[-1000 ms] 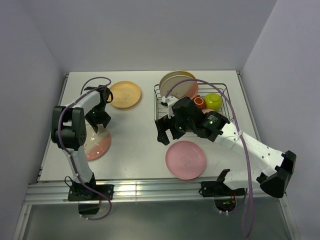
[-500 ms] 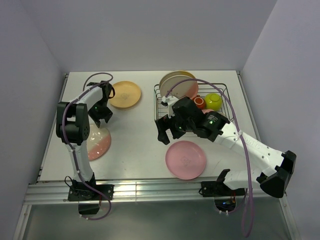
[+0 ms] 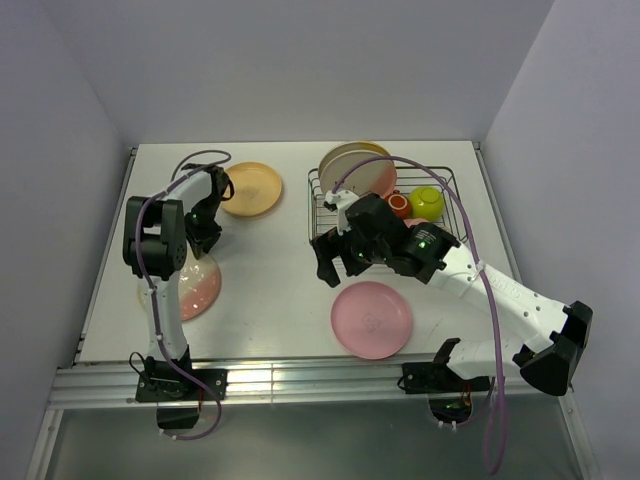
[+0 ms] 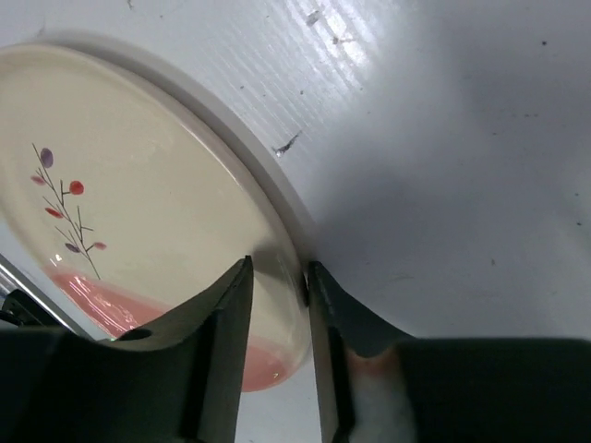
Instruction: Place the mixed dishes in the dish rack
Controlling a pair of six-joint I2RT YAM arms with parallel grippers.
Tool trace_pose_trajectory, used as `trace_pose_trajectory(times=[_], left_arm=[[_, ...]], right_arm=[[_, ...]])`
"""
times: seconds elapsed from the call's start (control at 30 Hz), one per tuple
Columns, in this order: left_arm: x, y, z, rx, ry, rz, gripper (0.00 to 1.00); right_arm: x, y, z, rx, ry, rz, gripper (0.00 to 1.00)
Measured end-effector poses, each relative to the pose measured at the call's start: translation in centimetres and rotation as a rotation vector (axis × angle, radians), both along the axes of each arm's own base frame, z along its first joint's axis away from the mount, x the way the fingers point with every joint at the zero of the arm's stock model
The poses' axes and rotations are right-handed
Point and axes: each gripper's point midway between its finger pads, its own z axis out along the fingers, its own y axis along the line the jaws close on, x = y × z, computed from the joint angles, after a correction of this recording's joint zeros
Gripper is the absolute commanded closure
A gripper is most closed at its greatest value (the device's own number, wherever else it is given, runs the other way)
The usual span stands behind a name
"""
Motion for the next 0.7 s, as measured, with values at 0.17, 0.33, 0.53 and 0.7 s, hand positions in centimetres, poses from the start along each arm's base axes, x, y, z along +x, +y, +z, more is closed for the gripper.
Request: trace_pose_trajectory(times=[0.17, 0.33, 0.53, 0.7], left_arm=[[-0.6, 0.3, -0.2, 0.031, 0.023, -0.013, 0.76], [-1.4, 0.7, -0.4, 0.055, 0.057, -0.02, 1.0], [-1.7, 0.6, -0.3, 0.048, 0.069, -0.024, 1.0], [-0.8, -1.2, 0.8, -0.054, 0.003, -0.014, 1.0]], right_arm=[[0.1, -0.1, 0.1, -0.002, -0.009, -0.008, 0.0], [0.2, -0.3, 0.6, 0.01, -0.027, -0.015, 0.0], [0.3, -0.2, 0.5, 0.008, -0.019, -0.024, 0.0], [1.0, 0.8, 0.3, 0.041, -0.014, -0.047, 0.0]])
